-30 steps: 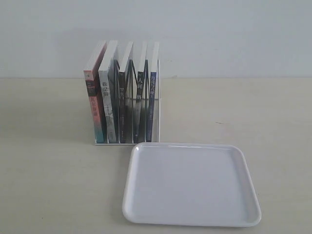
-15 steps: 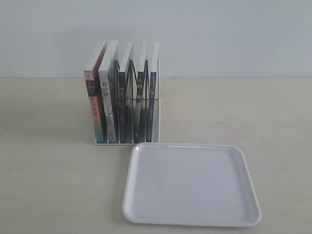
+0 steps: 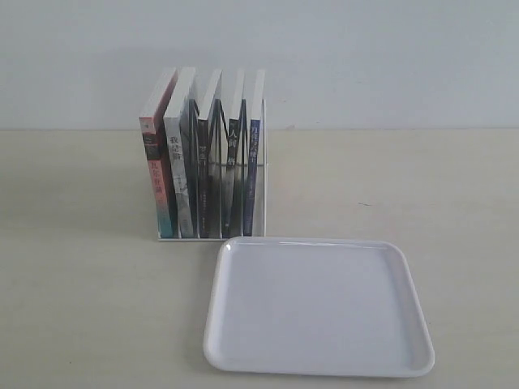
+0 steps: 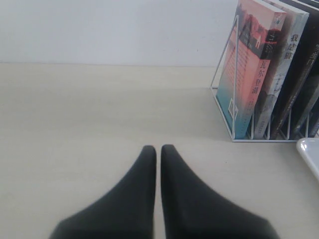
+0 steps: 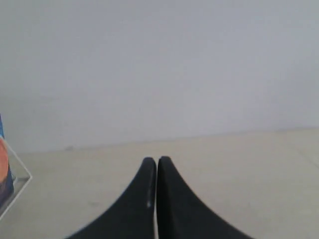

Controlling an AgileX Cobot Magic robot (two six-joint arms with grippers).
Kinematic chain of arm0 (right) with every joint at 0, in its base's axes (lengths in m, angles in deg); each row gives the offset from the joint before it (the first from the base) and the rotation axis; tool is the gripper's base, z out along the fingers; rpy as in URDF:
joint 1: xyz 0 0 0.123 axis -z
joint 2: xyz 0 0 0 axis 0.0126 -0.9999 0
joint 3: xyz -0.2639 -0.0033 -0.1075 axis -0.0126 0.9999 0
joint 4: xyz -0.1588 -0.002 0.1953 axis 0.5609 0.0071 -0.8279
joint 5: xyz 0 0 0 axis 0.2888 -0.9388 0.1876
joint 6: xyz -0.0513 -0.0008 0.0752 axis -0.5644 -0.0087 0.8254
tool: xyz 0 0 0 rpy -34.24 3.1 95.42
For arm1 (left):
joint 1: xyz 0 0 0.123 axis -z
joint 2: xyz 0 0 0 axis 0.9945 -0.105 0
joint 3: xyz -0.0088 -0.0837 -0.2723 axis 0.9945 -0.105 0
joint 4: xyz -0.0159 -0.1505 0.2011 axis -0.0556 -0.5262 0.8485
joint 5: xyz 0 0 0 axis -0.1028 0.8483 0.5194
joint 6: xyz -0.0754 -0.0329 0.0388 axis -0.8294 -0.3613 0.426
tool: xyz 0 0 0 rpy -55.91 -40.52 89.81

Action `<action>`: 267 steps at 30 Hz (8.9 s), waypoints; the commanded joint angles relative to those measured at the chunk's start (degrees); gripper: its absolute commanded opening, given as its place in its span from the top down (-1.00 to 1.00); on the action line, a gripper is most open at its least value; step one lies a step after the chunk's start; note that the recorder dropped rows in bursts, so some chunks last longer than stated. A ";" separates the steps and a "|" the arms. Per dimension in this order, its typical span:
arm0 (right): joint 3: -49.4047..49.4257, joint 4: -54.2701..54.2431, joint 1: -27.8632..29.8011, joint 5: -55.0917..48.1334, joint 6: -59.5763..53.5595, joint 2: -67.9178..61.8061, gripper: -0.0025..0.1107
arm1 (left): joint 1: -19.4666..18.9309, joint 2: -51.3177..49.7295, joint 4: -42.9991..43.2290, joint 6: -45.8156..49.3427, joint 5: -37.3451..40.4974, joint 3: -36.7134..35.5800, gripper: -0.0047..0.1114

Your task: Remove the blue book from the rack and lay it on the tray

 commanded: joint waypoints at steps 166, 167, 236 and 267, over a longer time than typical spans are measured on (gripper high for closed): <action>-131.57 27.18 -44.62 -69.21 34.96 -118.63 0.96 | -0.11 0.18 -0.23 0.00 -0.25 0.06 0.85; -131.57 27.18 -44.62 -69.21 34.96 -118.47 0.96 | -0.11 0.18 -0.23 0.00 -0.25 0.06 0.85; -131.57 29.11 -44.62 -69.21 32.22 -119.41 0.24 | -0.11 0.18 -0.23 0.00 -0.25 0.06 0.85; -131.57 19.91 -46.94 -67.11 33.59 -124.63 0.48 | -0.11 0.18 -0.23 0.00 -0.25 0.06 0.85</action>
